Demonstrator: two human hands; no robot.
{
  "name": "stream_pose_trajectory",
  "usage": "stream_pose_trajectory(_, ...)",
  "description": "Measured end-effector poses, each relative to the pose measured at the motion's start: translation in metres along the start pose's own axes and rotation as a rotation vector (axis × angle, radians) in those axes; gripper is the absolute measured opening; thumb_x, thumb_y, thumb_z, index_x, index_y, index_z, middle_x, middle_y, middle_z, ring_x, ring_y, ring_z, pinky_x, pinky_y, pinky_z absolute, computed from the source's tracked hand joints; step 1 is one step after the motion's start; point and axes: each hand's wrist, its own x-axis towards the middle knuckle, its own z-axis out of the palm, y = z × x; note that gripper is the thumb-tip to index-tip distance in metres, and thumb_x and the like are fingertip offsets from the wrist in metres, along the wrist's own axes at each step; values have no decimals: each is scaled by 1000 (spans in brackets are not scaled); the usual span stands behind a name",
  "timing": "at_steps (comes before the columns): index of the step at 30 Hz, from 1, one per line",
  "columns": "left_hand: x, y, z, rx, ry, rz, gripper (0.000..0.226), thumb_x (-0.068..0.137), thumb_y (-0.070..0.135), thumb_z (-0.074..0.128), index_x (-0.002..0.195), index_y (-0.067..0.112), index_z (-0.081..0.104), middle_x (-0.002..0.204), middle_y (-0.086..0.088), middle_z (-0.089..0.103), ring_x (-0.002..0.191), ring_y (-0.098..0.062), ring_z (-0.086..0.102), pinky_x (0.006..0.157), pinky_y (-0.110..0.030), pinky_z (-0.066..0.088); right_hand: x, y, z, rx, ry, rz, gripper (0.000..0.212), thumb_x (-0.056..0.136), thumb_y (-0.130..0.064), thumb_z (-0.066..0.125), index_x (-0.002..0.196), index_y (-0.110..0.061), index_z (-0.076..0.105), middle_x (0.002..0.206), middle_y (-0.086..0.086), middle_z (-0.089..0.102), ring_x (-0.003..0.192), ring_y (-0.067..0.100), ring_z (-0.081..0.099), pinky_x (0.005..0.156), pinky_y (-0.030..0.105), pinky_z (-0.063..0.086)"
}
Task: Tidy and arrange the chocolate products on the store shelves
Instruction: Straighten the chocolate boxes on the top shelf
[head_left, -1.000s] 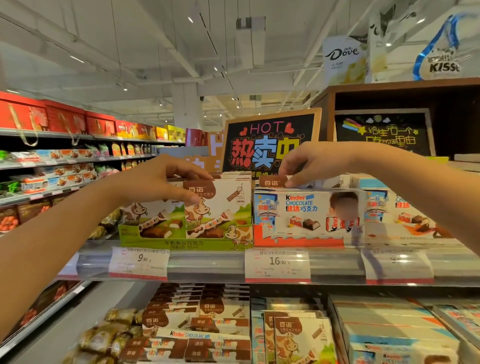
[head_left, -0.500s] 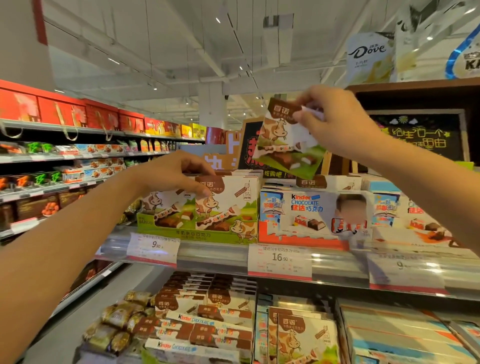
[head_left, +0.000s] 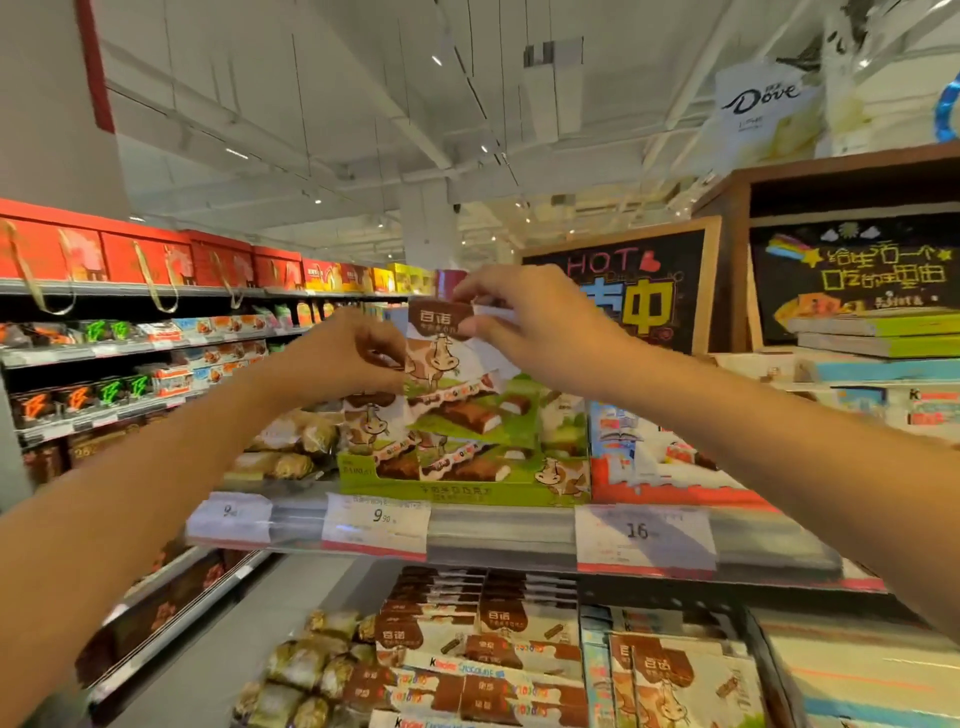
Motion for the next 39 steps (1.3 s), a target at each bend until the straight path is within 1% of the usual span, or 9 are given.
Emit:
stream_pose_trajectory(3,-6,-13,-22,-109,-69,12,21,77,-2,67,94,9,71,94,-6,73,83,-11,69,68,-15,53,7,-9,20,15,-13,-2,31,92,-20,56,122,-14,57,113,6,64,101,21,58,83,32,45)
stream_pose_trajectory(7,-9,-28,-40,-410,-171,52,50,62,-1,61,106,22,65,111,-5,68,100,-19,64,83,-36,52,18,-17,42,-3,8,-4,31,92,-23,56,122,-15,56,116,6,63,103,22,57,80,30,43)
stream_pose_trajectory(12,-15,-29,-26,-282,-192,137,60,63,19,79,117,29,55,115,-2,63,104,-18,62,75,-26,53,21,-23,58,9,-39,-3,34,92,-22,56,125,-13,54,115,8,65,105,24,59,86,41,48)
stream_pose_trajectory(16,-16,-30,-21,-284,-177,78,82,47,35,87,120,33,51,111,3,67,102,-17,65,89,-37,53,22,-13,29,-6,-134,15,27,91,-22,57,117,-17,59,116,1,62,109,13,54,86,21,39)
stream_pose_trajectory(21,-12,-26,0,49,-21,87,55,41,63,78,92,51,60,91,14,67,87,-2,63,80,-26,51,7,1,-9,11,-134,63,27,91,-17,57,118,-13,58,118,-1,60,114,12,53,93,26,44)
stream_pose_trajectory(26,-9,-20,-4,47,-109,82,34,60,39,76,93,35,68,84,3,71,73,-16,68,68,-37,57,-5,6,-17,0,-132,61,26,90,-17,57,116,-16,58,108,-7,59,109,8,54,95,27,44)
stream_pose_trajectory(31,-8,-29,-23,23,-267,84,46,76,9,73,115,31,64,110,9,67,101,-10,64,87,-34,52,-13,11,-19,-24,-134,65,26,90,-18,57,116,-19,57,111,-2,63,107,11,56,94,34,46)
stream_pose_trajectory(36,-6,-30,-26,-35,-333,81,54,78,-7,66,119,28,61,115,7,65,108,-12,61,91,-36,51,-21,13,-7,-57,-185,58,29,91,-19,55,120,-21,54,108,-4,63,99,9,56,81,19,45)
stream_pose_trajectory(39,-8,-24,-26,70,-336,91,56,76,1,68,118,37,58,118,11,62,108,-9,59,86,-31,54,-26,20,0,-99,-209,45,29,91,-19,57,120,-20,55,104,-13,56,96,-2,48,72,4,37)
